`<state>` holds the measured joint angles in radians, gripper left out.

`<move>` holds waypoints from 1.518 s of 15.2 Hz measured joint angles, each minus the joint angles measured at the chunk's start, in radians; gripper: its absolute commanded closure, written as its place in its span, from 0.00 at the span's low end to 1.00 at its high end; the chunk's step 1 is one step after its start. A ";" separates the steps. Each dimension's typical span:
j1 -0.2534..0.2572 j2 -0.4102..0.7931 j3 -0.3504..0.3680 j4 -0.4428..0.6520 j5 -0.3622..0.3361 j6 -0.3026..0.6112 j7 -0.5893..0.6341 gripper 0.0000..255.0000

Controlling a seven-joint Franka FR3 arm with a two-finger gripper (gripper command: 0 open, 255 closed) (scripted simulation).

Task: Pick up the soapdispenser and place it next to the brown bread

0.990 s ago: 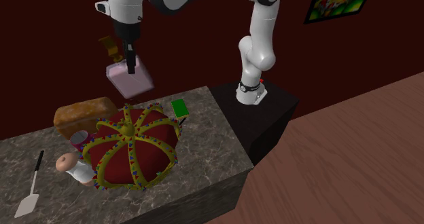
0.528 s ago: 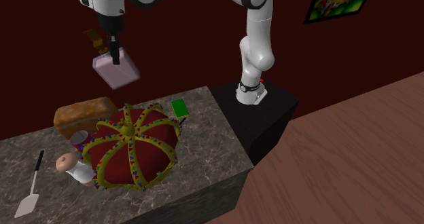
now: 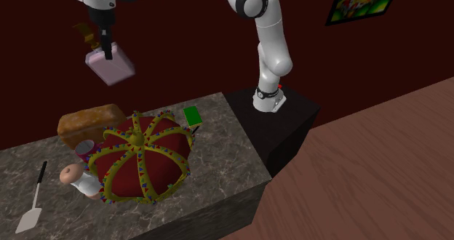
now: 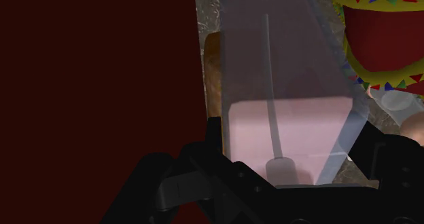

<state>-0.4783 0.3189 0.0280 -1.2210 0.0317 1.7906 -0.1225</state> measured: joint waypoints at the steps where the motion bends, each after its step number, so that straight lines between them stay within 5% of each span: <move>1: -0.003 0.006 -0.001 0.000 0.001 0.006 -0.004 1.00; 23: -0.006 -0.021 -0.001 -0.338 0.008 0.316 -0.021 1.00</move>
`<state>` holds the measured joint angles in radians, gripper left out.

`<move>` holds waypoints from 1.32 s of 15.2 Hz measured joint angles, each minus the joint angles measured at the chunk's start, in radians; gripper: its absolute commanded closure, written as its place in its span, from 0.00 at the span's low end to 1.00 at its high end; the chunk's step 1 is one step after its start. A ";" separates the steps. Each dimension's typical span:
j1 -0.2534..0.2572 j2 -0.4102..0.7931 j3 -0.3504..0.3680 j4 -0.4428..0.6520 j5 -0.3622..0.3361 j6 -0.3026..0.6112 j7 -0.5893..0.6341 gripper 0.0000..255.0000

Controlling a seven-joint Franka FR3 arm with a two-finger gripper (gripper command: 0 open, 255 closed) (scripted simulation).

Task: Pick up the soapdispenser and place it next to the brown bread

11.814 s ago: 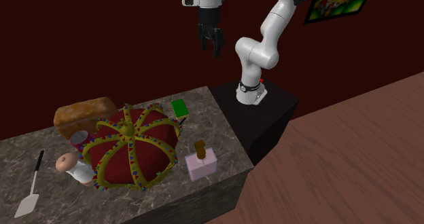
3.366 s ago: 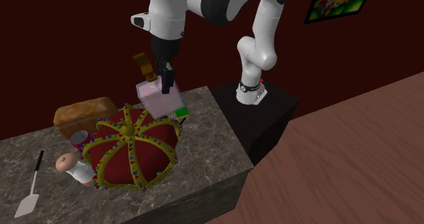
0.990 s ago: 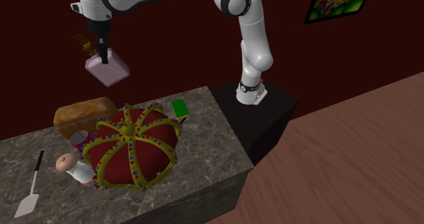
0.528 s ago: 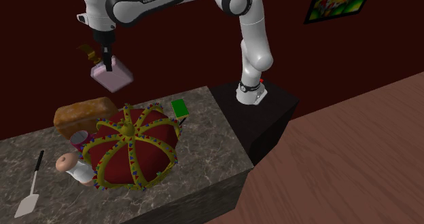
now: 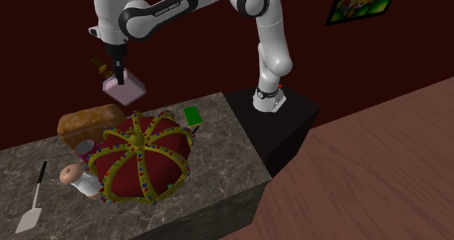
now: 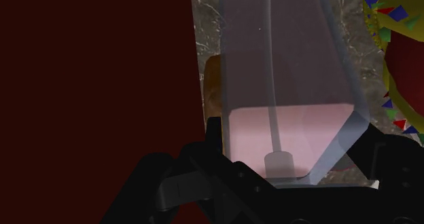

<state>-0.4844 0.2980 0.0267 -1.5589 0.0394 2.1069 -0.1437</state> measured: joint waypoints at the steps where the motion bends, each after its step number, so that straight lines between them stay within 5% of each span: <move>1: 0.001 -0.001 0.000 -0.016 0.000 0.015 0.000 1.00; 20: 0.000 0.066 0.001 -0.177 0.005 0.243 -0.011 1.00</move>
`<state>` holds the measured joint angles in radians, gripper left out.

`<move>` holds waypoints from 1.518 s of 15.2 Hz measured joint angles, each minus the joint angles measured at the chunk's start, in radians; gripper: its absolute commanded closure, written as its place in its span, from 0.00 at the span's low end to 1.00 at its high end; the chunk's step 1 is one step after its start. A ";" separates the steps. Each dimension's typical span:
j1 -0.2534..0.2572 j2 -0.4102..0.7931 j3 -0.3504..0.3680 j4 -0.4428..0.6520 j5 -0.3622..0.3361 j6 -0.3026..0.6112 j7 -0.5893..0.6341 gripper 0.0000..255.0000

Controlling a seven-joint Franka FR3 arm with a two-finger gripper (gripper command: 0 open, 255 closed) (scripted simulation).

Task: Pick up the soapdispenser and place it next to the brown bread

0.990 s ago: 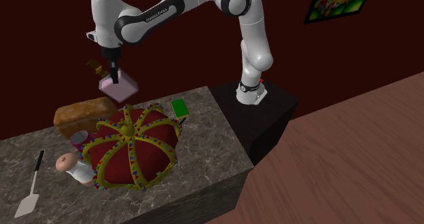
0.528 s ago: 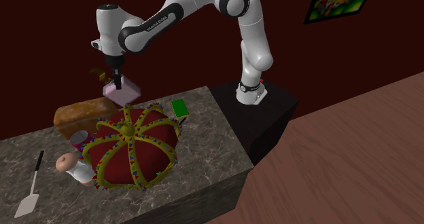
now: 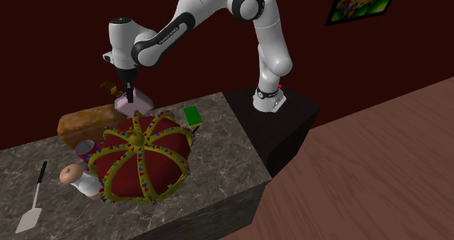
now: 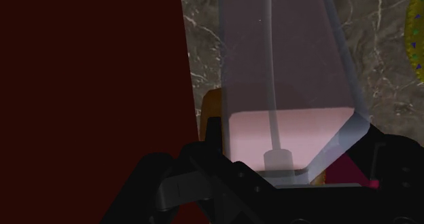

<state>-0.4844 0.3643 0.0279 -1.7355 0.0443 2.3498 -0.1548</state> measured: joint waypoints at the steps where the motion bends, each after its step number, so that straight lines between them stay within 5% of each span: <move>1: 0.000 0.006 0.000 -0.006 0.000 0.012 -0.001 1.00; 18: -0.001 0.075 0.001 -0.055 0.003 0.142 -0.007 1.00; 19: -0.001 0.074 0.001 -0.057 0.003 0.143 -0.008 0.00; 23: -0.002 0.074 0.001 -0.067 0.004 0.143 -0.009 0.00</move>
